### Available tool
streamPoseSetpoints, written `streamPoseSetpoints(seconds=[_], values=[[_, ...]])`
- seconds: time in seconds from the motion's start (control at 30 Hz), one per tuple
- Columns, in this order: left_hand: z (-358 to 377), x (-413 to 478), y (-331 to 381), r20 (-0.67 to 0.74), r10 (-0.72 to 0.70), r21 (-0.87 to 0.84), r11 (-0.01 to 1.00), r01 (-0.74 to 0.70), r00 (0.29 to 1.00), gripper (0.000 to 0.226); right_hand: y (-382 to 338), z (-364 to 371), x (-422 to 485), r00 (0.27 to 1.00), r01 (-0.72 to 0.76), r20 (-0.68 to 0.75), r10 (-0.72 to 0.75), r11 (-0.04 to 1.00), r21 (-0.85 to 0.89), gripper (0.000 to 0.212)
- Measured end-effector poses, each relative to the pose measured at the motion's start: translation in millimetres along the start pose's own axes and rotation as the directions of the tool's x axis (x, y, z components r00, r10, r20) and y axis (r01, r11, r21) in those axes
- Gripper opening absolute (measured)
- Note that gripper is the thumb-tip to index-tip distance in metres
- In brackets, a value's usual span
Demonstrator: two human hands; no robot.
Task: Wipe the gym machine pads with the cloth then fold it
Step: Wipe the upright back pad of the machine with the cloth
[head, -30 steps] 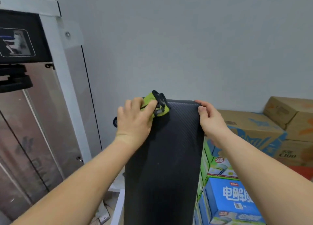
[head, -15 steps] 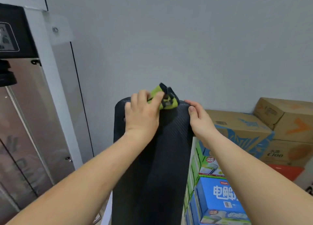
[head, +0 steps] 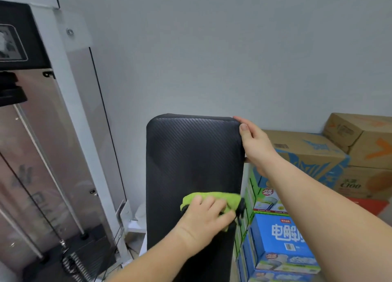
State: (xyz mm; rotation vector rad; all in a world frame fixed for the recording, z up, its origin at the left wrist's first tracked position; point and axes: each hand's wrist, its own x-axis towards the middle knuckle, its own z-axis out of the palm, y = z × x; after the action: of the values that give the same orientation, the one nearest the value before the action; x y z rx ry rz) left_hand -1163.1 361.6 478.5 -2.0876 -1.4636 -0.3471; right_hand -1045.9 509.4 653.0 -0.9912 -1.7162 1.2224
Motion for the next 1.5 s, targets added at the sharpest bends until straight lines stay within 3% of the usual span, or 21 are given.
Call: streamPoseSetpoints(seconds=[0.07,0.1,0.17,0.23,0.3,0.37,0.47,0.53,0.6,0.67,0.73,0.83,0.9,0.97,1.03,1.13,1.23,1.4,1.5], values=[[-19,-10,-26,0.072,0.132,0.096,0.986,-0.139,0.989,0.048,-3,3,-4,0.999,0.021,-0.027,-0.022,0.999,-0.035,0.034],[-35,-4,-42,0.016,0.108,0.130,0.985,-0.109,0.994,0.047,-3,5,-6,0.999,0.039,-0.035,-0.041,0.998,-0.051,0.033],[-69,22,-84,-0.196,-0.118,0.130,0.981,0.145,0.973,0.045,-2,8,-9,0.996,0.071,-0.042,-0.075,0.995,-0.074,0.035],[-97,48,-126,-0.362,-0.377,0.054,0.905,0.422,0.853,0.045,-1,9,-10,0.994,0.089,-0.058,-0.095,0.991,-0.104,0.037],[-107,61,-136,-0.406,-0.547,-0.031,0.809,0.587,0.732,0.054,-1,9,-9,0.992,0.102,-0.068,-0.111,0.987,-0.127,0.038],[-94,57,-115,-0.361,-0.629,-0.068,0.754,0.653,0.689,0.066,-1,8,-8,0.992,0.103,-0.058,-0.111,0.985,-0.136,0.038],[-57,22,-63,-0.252,-0.671,-0.135,0.738,0.662,0.697,0.076,0,7,-7,0.992,0.104,-0.052,-0.112,0.985,-0.134,0.038],[-34,-15,-39,-0.153,-0.634,-0.141,0.773,0.618,0.758,0.079,-1,10,-9,0.990,0.112,-0.072,-0.123,0.984,-0.140,0.038],[-26,-46,-30,-0.037,-0.503,-0.100,0.862,0.497,0.864,0.083,0,14,-10,0.989,0.110,-0.087,-0.123,0.985,-0.136,0.038],[-43,-51,-41,-0.007,-0.405,-0.099,0.910,0.402,0.915,0.082,1,14,-15,0.991,0.104,-0.073,-0.115,0.985,-0.137,0.038],[-78,-25,-71,-0.122,-0.491,-0.129,0.870,0.477,0.863,0.076,2,13,-19,0.992,0.101,-0.058,-0.110,0.985,-0.139,0.039],[-140,34,-132,-0.316,-0.683,-0.166,0.723,0.671,0.658,0.065,-1,13,-19,0.993,0.097,-0.052,-0.104,0.988,-0.123,0.038],[-155,61,-164,-0.261,-0.717,-0.113,0.688,0.717,0.646,0.057,-5,13,-18,0.995,0.089,-0.046,-0.094,0.990,-0.109,0.037],[-151,78,-175,-0.082,-0.754,-0.075,0.657,0.750,0.652,0.047,-6,13,-17,0.996,0.082,-0.036,-0.087,0.991,-0.106,0.037],[-144,91,-170,-0.014,-0.772,-0.028,0.636,0.771,0.636,0.039,-5,10,-16,0.996,0.086,-0.026,-0.089,0.991,-0.100,0.039],[-141,119,-160,-0.052,-0.734,0.104,0.670,0.735,0.677,0.034,-4,7,-10,0.996,0.091,0.000,-0.091,0.991,-0.096,0.042],[-138,163,-134,0.022,-0.672,0.062,0.740,0.670,0.740,0.034,1,6,-4,0.996,0.082,-0.015,-0.084,0.991,-0.110,0.041],[-124,209,-76,0.113,-0.394,0.014,0.919,0.395,0.912,0.048,7,6,1,0.998,-0.063,-0.020,0.060,0.982,-0.181,0.015],[-126,175,-99,-0.008,-0.312,0.005,0.950,0.312,0.950,0.057,3,6,-1,0.998,-0.030,-0.052,0.020,0.980,-0.199,0.028]])
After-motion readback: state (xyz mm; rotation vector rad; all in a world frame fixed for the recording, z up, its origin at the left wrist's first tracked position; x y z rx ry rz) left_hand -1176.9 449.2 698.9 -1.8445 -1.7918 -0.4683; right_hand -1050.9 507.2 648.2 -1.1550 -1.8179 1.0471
